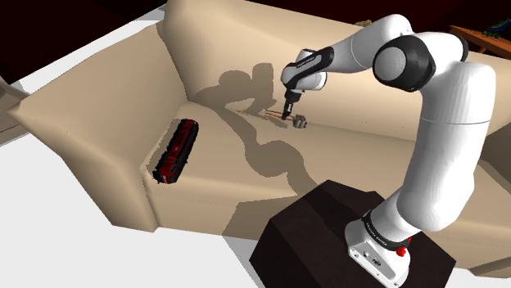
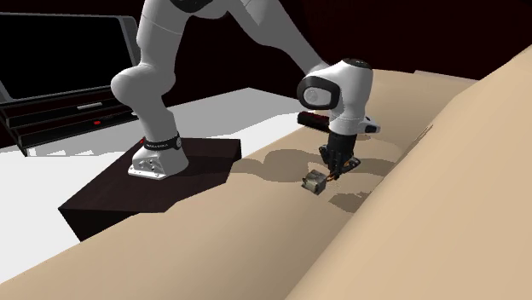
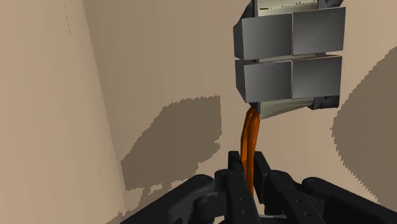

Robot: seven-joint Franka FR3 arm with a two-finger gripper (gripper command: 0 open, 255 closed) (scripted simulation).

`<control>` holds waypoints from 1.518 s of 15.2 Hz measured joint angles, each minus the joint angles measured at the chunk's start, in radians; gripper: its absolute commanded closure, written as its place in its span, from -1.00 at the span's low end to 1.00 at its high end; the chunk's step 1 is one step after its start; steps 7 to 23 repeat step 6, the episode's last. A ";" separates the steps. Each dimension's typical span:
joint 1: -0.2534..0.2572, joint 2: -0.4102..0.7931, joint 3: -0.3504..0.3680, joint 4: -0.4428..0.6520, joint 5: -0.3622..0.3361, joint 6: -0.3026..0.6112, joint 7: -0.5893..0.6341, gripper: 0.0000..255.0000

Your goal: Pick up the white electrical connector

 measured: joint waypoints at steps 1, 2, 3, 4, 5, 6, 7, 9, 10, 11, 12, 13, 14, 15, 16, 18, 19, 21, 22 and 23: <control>0.001 -0.008 -0.002 0.002 -0.003 -0.010 0.003 1.00; 0.003 -0.019 -0.005 0.001 -0.007 -0.019 0.004 1.00; 0.005 -0.027 -0.006 0.003 -0.010 -0.029 0.009 1.00; 0.007 -0.034 -0.008 0.009 -0.014 -0.042 0.013 1.00; 0.007 -0.042 -0.010 0.011 -0.017 -0.051 0.014 1.00; 0.008 -0.048 -0.012 0.011 -0.019 -0.057 0.015 1.00; 0.008 -0.048 -0.012 0.011 -0.019 -0.057 0.015 1.00; 0.008 -0.048 -0.012 0.011 -0.019 -0.057 0.015 1.00; 0.008 -0.048 -0.012 0.011 -0.019 -0.057 0.015 1.00; 0.008 -0.048 -0.012 0.011 -0.019 -0.057 0.015 1.00; 0.008 -0.048 -0.012 0.011 -0.019 -0.057 0.015 1.00; 0.008 -0.048 -0.012 0.011 -0.019 -0.057 0.015 1.00; 0.008 -0.048 -0.012 0.011 -0.019 -0.057 0.015 1.00; 0.008 -0.048 -0.012 0.011 -0.019 -0.057 0.015 1.00; 0.008 -0.048 -0.012 0.011 -0.019 -0.057 0.015 1.00; 0.008 -0.048 -0.012 0.011 -0.019 -0.057 0.015 1.00; 0.008 -0.048 -0.012 0.011 -0.019 -0.057 0.015 1.00; 0.008 -0.048 -0.012 0.011 -0.019 -0.057 0.015 1.00; 0.008 -0.048 -0.012 0.011 -0.019 -0.057 0.015 1.00; 0.008 -0.048 -0.012 0.011 -0.019 -0.057 0.015 1.00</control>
